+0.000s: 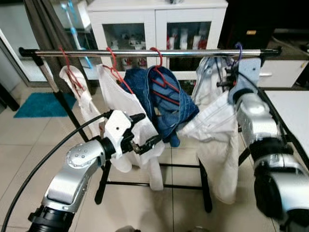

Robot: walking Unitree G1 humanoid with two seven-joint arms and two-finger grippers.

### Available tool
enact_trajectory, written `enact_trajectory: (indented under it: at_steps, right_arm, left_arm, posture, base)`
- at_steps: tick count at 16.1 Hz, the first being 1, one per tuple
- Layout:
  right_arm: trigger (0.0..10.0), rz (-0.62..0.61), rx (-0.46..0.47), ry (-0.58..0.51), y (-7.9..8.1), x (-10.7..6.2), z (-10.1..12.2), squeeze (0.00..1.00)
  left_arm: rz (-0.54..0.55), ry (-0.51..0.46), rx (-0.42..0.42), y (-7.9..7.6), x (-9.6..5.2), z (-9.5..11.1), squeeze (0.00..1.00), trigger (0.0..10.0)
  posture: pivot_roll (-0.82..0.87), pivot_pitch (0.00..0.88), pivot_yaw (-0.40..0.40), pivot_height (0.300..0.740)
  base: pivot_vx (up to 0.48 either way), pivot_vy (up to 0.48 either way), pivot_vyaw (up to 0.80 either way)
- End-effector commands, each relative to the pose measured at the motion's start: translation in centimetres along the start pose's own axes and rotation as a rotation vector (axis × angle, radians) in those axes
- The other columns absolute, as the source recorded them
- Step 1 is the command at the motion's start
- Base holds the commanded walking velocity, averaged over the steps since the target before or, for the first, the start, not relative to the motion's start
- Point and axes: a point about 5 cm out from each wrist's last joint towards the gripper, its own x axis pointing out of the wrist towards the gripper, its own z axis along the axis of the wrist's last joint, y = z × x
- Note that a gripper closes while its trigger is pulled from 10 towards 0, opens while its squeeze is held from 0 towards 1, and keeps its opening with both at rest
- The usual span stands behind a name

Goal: Hang hanger

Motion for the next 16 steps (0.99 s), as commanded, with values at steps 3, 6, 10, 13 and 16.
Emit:
enact_trajectory:
  at_steps: [3, 6, 10, 13, 16]
  right_arm:
    - [10.0, -0.032, 0.040, -0.053, -0.7, 1.1, 2.5, 0.00]
    - [10.0, -0.041, 0.054, 0.028, -1.0, 1.5, 2.0, 0.00]
    - [10.0, -0.082, 0.057, 0.156, -1.6, 1.3, 0.3, 0.00]
    - [10.0, -0.098, 0.069, 0.246, -1.8, 0.9, -1.1, 0.00]
    - [10.0, -0.096, 0.077, 0.249, -1.8, 0.7, -1.5, 0.00]
  left_arm:
    - [-0.029, -0.004, 0.008, -0.2, -0.3, 0.6, 0.00, 10.0]
    - [-0.050, 0.012, 0.003, -0.5, -0.9, 0.8, 0.00, 10.0]
    - [-0.080, 0.028, 0.003, -0.8, -1.1, 1.1, 0.00, 10.0]
    - [-0.093, 0.025, 0.003, -1.1, -1.4, 1.5, 0.00, 10.0]
    - [-0.089, -0.004, -0.002, -1.0, -1.5, 2.5, 0.00, 10.0]
  posture:
    - [0.01, 0.000, 0.092, 0.740]
    - [0.03, 0.021, 0.104, 0.740]
    - [0.05, 0.042, 0.115, 0.740]
    - [0.07, 0.057, 0.122, 0.740]
    - [0.08, 0.065, 0.121, 0.740]
  base:
    - [0.000, 0.000, 0.00]
    - [0.000, 0.000, 0.00]
    - [0.000, 0.000, 0.00]
    - [0.000, 0.000, 0.00]
    - [0.000, 0.000, 0.00]
